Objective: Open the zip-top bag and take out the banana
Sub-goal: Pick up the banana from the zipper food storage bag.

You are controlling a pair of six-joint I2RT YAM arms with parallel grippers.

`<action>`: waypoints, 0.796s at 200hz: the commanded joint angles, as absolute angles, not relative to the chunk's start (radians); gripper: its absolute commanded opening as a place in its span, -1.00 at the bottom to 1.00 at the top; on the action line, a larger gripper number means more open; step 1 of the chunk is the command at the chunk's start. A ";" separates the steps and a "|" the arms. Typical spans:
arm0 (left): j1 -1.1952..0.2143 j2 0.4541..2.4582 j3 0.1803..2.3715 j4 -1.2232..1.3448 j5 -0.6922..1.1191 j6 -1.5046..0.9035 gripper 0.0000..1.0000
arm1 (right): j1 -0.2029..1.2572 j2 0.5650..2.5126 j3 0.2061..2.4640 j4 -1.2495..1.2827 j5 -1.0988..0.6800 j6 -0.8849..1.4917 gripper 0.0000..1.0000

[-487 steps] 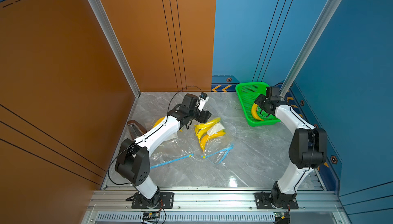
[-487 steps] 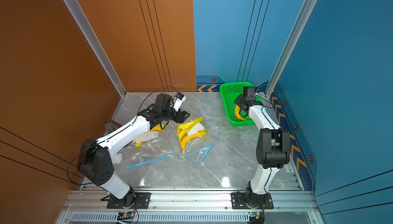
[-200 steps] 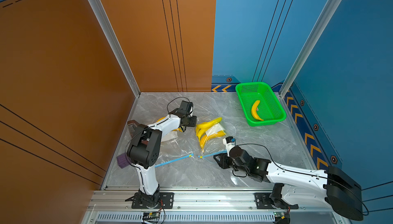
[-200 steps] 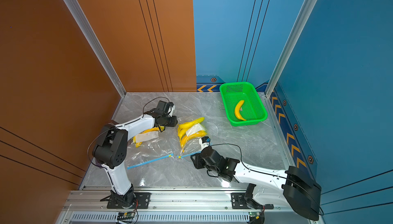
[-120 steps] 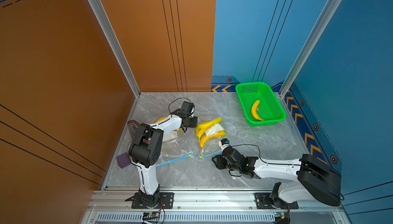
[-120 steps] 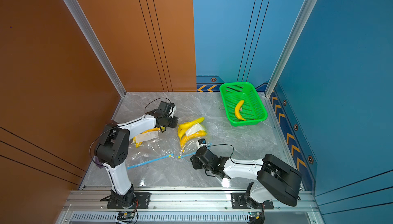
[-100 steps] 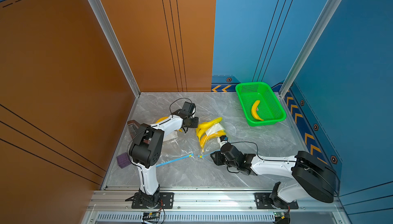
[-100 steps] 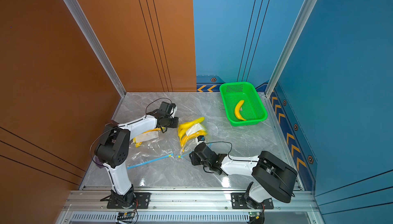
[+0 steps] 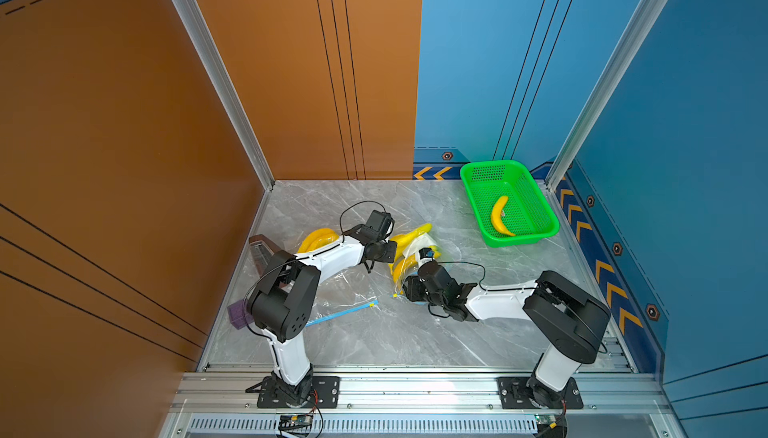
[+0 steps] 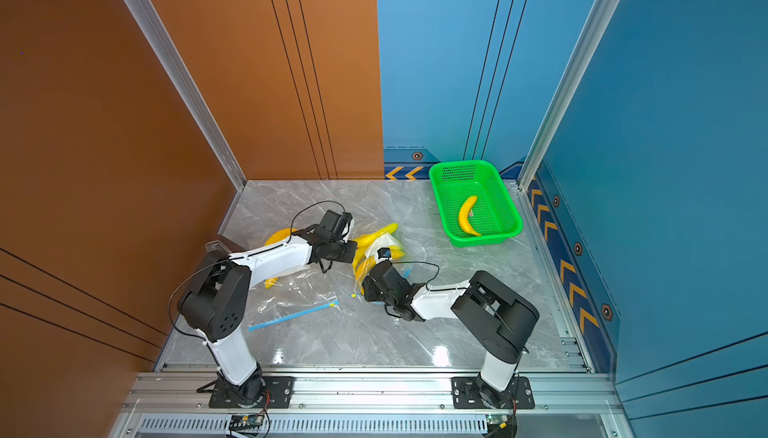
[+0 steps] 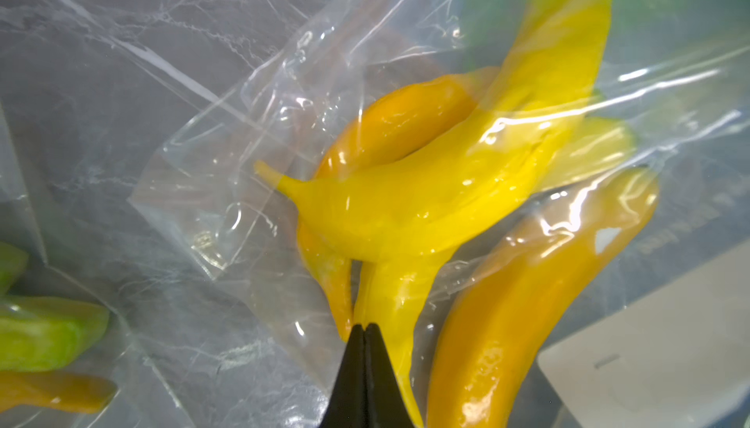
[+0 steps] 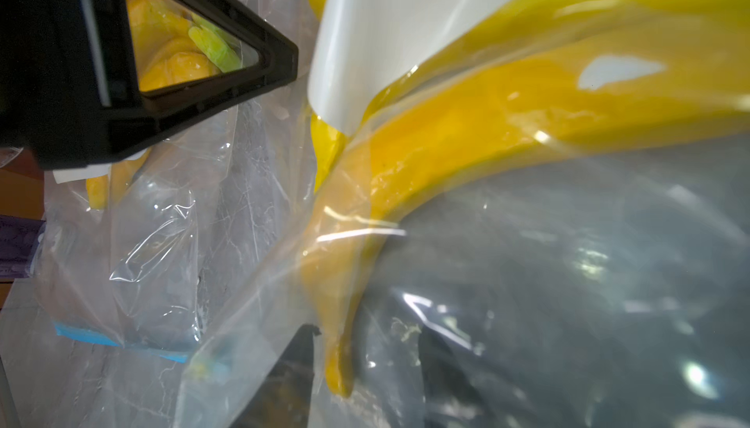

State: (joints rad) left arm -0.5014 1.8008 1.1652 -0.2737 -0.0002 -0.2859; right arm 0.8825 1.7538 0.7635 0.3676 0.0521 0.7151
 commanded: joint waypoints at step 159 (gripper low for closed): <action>-0.526 1.897 1.136 -0.258 -0.010 -0.347 -1.00 | 0.988 1.951 1.042 0.052 0.313 0.506 -0.12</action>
